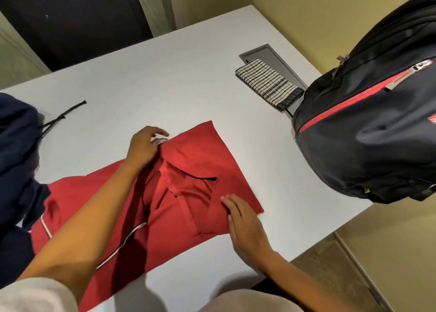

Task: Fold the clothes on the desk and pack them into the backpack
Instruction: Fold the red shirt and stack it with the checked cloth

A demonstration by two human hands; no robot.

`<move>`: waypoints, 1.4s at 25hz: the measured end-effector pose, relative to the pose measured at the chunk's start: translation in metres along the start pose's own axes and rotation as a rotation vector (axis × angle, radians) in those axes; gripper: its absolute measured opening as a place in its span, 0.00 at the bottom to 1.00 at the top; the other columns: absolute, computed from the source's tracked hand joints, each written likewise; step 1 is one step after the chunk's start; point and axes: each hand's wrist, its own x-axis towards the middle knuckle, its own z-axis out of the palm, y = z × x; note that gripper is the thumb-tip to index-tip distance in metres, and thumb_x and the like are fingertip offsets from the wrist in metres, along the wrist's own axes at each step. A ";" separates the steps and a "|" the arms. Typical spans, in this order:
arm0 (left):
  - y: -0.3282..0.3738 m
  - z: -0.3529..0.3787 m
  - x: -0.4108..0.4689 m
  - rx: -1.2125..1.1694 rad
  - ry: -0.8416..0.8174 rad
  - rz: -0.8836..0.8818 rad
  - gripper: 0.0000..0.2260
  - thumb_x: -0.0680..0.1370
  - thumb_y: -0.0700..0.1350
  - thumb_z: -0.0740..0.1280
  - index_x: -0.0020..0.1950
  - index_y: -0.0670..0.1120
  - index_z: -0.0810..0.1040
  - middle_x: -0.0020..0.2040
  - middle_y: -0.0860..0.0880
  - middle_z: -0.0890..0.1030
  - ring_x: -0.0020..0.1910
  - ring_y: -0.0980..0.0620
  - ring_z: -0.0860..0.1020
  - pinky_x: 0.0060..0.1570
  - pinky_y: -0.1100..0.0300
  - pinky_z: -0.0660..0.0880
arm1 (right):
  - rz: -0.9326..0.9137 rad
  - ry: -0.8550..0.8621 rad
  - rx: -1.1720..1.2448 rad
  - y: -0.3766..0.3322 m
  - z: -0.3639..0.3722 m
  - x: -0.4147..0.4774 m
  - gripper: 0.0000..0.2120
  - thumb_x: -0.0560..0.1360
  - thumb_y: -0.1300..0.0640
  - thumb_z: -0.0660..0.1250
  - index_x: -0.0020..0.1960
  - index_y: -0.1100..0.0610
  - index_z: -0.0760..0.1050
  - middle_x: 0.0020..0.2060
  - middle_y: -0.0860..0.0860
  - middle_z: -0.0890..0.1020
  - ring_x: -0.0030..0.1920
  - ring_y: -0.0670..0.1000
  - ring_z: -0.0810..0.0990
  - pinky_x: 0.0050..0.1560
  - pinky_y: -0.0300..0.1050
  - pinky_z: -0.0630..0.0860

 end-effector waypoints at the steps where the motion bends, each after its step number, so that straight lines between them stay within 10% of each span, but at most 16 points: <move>1: 0.005 0.008 0.000 0.093 -0.041 0.149 0.11 0.77 0.40 0.63 0.54 0.51 0.81 0.56 0.49 0.80 0.56 0.48 0.77 0.57 0.59 0.71 | 0.074 -0.009 0.008 -0.003 0.002 0.006 0.22 0.81 0.61 0.56 0.75 0.56 0.64 0.73 0.53 0.67 0.74 0.50 0.63 0.74 0.46 0.62; 6: 0.023 0.052 0.005 0.343 -0.321 0.352 0.19 0.82 0.47 0.60 0.74 0.52 0.67 0.75 0.51 0.65 0.73 0.50 0.64 0.70 0.50 0.60 | 0.137 -0.172 -0.090 0.000 0.030 0.020 0.29 0.82 0.43 0.40 0.79 0.55 0.42 0.79 0.46 0.44 0.78 0.46 0.39 0.76 0.45 0.35; 15: -0.023 0.040 0.020 0.644 -0.243 -0.008 0.26 0.83 0.54 0.45 0.79 0.49 0.40 0.79 0.52 0.41 0.78 0.50 0.45 0.70 0.40 0.32 | -0.072 -0.239 -0.386 0.048 0.005 0.159 0.30 0.82 0.42 0.43 0.78 0.57 0.55 0.77 0.50 0.59 0.77 0.52 0.57 0.76 0.54 0.57; 24: -0.061 0.029 0.061 0.497 -0.051 -0.332 0.29 0.82 0.60 0.41 0.78 0.50 0.37 0.78 0.54 0.38 0.78 0.48 0.40 0.68 0.39 0.29 | -0.273 -0.598 -0.702 0.051 -0.002 0.378 0.31 0.83 0.44 0.49 0.78 0.47 0.34 0.78 0.45 0.38 0.78 0.50 0.39 0.76 0.58 0.40; 31: -0.053 0.046 0.075 0.344 0.241 -0.563 0.30 0.82 0.60 0.45 0.79 0.46 0.43 0.80 0.51 0.45 0.78 0.46 0.43 0.70 0.39 0.31 | -0.285 -0.507 -0.844 0.023 0.020 0.481 0.33 0.81 0.47 0.56 0.79 0.46 0.40 0.79 0.52 0.41 0.78 0.56 0.40 0.76 0.57 0.38; 35: -0.049 0.041 0.073 0.232 0.247 -0.533 0.35 0.80 0.63 0.52 0.79 0.46 0.45 0.80 0.50 0.46 0.78 0.47 0.43 0.70 0.41 0.31 | -0.330 -0.202 -0.579 0.020 0.037 0.454 0.26 0.78 0.54 0.65 0.74 0.59 0.65 0.76 0.60 0.59 0.77 0.61 0.55 0.76 0.58 0.49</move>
